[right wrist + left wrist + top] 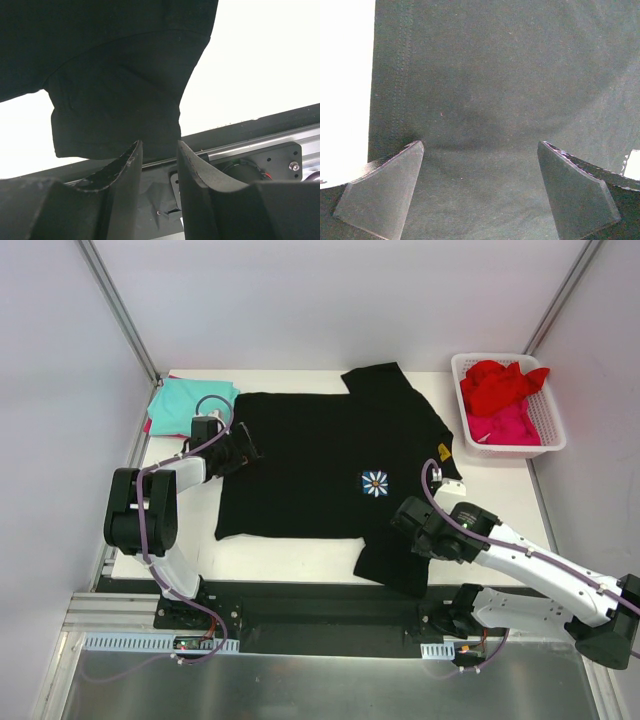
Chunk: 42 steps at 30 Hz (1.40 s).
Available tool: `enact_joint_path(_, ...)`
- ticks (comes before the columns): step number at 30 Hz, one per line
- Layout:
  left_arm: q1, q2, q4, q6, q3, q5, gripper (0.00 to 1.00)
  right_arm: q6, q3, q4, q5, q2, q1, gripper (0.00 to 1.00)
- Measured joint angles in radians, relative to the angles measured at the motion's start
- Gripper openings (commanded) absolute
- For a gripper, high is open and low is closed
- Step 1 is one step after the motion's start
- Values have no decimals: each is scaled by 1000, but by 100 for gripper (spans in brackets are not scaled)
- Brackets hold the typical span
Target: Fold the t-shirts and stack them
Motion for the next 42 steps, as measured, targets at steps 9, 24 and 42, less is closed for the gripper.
enact_joint_path(9, 24, 0, 0, 8, 1, 5, 99, 10, 0, -30, -1, -14, 0, 37)
enact_joint_path(24, -18, -118, -121, 11, 90, -15, 99, 13, 0, -58, -2, -13, -1, 37)
enact_joint_path(42, -216, 180, -166, 15, 309, -31, 99, 14, -2, -59, -19, 0, -1, 37)
